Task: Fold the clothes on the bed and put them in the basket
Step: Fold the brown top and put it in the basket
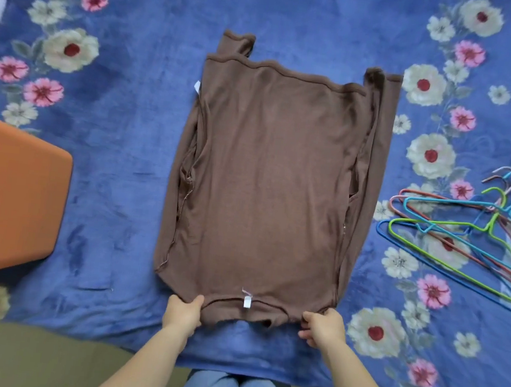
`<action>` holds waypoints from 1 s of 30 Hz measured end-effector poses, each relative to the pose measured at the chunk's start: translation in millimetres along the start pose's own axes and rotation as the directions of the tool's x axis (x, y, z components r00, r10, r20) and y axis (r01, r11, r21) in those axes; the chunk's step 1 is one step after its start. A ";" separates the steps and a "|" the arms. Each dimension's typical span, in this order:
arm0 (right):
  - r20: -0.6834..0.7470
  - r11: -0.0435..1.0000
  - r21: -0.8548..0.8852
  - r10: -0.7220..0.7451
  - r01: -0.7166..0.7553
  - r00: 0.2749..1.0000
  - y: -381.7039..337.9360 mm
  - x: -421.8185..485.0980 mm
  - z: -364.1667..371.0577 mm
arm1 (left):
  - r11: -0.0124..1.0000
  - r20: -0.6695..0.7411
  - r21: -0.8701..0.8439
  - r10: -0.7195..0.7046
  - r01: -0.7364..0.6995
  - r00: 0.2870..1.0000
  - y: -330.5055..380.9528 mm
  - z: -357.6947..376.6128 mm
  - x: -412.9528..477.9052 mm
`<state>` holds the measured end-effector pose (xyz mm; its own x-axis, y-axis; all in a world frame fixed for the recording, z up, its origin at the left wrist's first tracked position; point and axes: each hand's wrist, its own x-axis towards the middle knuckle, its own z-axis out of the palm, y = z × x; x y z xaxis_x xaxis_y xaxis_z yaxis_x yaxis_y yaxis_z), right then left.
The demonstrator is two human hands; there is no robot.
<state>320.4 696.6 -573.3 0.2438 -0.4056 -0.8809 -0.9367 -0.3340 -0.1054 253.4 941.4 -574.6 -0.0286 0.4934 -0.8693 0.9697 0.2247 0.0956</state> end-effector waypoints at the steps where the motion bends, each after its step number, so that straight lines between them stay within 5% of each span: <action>1: -0.088 0.997 -0.076 -0.021 0.015 0.996 -3.5 3.7 -4.2 | 1.000 -0.085 0.014 -0.016 0.017 0.996 6.1 -2.4 3.2; 5: -0.384 0.976 -0.039 -0.213 0.215 0.898 -67.5 3.6 -27.0 | 0.967 -0.448 0.064 0.248 -0.246 0.859 75.9 -14.7 -5.2; 8: -0.356 0.894 -0.079 -0.438 0.440 0.825 -141.8 10.7 -33.3 | 0.798 -0.381 0.233 0.600 -0.555 0.703 152.0 -7.9 -0.6; 11: -0.293 0.772 -0.143 -0.631 0.619 0.719 -215.4 27.3 -32.2 | 0.605 -0.269 0.344 0.797 -0.719 0.541 234.5 8.0 13.2; 15: -0.210 0.678 -0.207 -0.735 0.706 0.645 -292.9 61.5 -30.5 | 0.522 -0.255 0.371 0.852 -0.768 0.456 324.8 18.2 31.3; 20: -0.309 0.703 -0.207 -0.707 0.681 0.636 -351.3 105.1 -37.7 | 0.552 -0.292 0.403 0.833 -0.730 0.469 391.9 13.2 65.9; 24: -0.359 0.696 -0.174 -0.704 0.697 0.613 -384.0 132.4 -41.6 | 0.433 -0.277 0.506 0.901 -0.746 0.335 418.6 14.9 96.0; 26: -0.438 0.652 -0.115 -0.710 0.749 0.551 -392.9 143.0 -47.0 | 0.461 -0.373 0.450 0.875 -0.765 0.308 420.9 9.0 105.9; 30: -0.351 0.608 -0.001 -0.744 0.794 0.569 -395.2 148.5 -55.2 | 0.519 -0.450 0.385 0.827 -0.763 0.336 414.3 11.8 107.9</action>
<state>740.6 721.4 -637.0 0.9235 -0.2810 -0.2611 -0.3757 -0.5258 -0.7631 654.9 1077.9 -634.5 0.6835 0.7299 0.0052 0.6190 -0.5833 0.5259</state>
